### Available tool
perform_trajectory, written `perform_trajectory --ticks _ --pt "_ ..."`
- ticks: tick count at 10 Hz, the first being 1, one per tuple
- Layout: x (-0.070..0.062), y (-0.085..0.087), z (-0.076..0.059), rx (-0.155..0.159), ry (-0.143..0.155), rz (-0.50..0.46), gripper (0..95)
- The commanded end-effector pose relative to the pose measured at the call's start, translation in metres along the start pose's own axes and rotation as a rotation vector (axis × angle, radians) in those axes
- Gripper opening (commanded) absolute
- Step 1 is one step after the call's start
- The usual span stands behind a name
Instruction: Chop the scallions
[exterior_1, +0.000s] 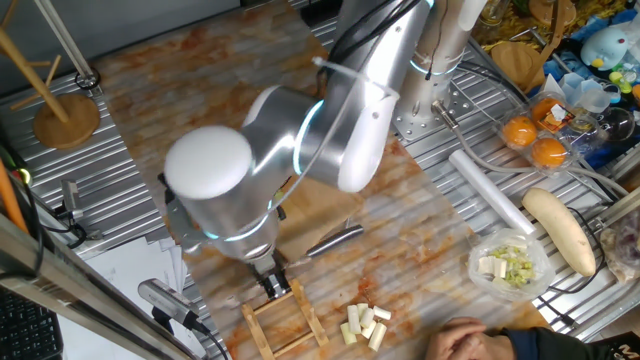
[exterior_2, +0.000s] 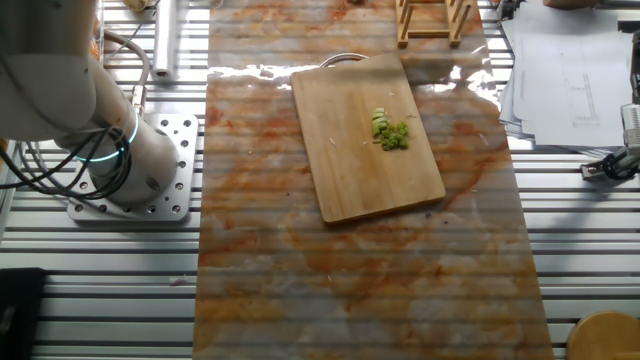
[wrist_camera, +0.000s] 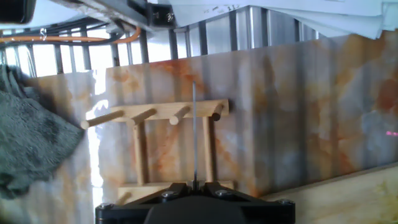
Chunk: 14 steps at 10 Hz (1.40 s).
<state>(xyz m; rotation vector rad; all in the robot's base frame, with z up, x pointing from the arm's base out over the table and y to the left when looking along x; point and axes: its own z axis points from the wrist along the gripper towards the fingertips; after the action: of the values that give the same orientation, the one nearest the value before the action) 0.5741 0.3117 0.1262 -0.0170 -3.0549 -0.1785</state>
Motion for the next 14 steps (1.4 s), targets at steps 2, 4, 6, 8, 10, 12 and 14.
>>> perform_trajectory --ticks 2,4,6,8,10,12,14 --pt "-0.007 -0.004 0.011 0.003 0.011 -0.016 0.0" --pt "-0.010 -0.008 0.021 0.008 0.008 -0.027 0.0" --pt "-0.015 -0.012 0.035 0.023 0.010 -0.047 0.0" --pt "-0.017 -0.017 0.052 0.023 0.010 -0.065 0.0" --pt "-0.017 -0.020 0.069 0.027 0.008 -0.082 0.0" --pt "-0.015 -0.024 0.079 0.042 0.006 -0.107 0.0" --pt "-0.011 -0.028 0.087 0.045 -0.009 -0.128 0.0"
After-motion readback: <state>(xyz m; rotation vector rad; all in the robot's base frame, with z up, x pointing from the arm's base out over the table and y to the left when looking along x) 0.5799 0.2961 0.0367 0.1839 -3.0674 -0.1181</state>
